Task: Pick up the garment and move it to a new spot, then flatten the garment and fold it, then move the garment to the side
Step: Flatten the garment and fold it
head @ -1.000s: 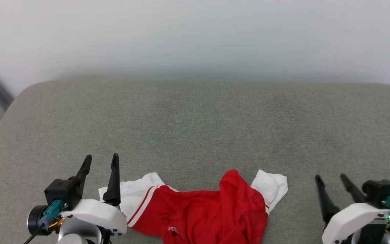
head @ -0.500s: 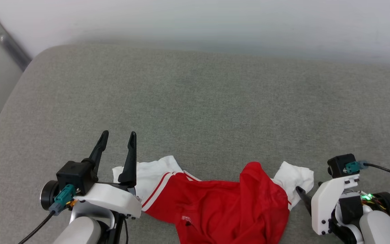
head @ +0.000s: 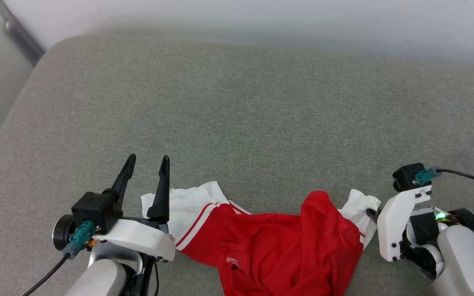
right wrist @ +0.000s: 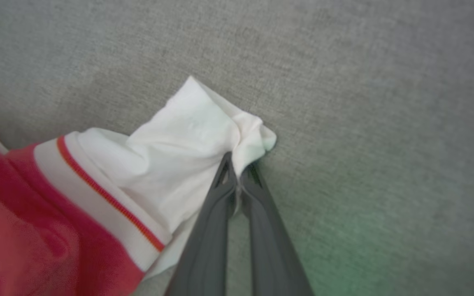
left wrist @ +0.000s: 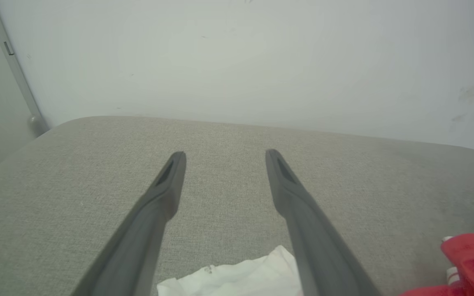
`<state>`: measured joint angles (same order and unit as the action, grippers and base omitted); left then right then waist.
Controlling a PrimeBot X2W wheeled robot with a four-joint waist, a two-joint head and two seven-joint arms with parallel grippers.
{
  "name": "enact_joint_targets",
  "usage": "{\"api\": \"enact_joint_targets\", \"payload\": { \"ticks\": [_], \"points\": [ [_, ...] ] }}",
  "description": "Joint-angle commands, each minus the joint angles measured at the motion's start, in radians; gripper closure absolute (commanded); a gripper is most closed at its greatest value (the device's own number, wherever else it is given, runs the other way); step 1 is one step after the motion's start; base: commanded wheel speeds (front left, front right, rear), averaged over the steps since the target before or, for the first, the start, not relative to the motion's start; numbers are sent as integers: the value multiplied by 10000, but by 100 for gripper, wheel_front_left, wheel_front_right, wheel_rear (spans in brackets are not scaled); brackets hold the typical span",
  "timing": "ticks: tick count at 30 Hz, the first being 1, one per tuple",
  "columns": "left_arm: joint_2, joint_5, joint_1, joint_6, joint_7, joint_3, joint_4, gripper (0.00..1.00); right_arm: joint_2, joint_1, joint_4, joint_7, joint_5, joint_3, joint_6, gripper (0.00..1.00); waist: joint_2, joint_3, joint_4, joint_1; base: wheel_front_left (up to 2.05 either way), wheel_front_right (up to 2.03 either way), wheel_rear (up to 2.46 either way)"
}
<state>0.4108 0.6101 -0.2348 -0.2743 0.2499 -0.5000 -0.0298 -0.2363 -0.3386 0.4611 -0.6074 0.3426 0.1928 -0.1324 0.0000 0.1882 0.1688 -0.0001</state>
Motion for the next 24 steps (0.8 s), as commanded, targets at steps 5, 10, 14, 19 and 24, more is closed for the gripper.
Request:
{"api": "enact_joint_targets", "payload": {
  "ticks": [5,10,14,19,24],
  "points": [
    [15,-2,-120,-16,66,74,0,0,-520,-964,-1,1016,-509,-794,26,100,0,63,-298,1,0,0,0],
    [-40,23,-182,49,87,71,-29,0,-823,-1584,245,1480,-1065,-2271,25,100,0,142,-411,1,0,0,0],
    [-85,4,-270,86,83,38,-52,0,-807,-1453,842,1738,-1402,-3343,25,100,0,260,-418,1,0,0,0],
    [-117,66,-324,149,94,77,-174,0,-350,-1055,1606,2843,-1626,-3897,25,0,0,339,-463,1,0,0,0],
    [-139,83,-9,37,96,67,-283,0,89,-723,1008,4063,-1549,-4074,22,0,0,-78,-588,1,0,0,0]
  ]
}}
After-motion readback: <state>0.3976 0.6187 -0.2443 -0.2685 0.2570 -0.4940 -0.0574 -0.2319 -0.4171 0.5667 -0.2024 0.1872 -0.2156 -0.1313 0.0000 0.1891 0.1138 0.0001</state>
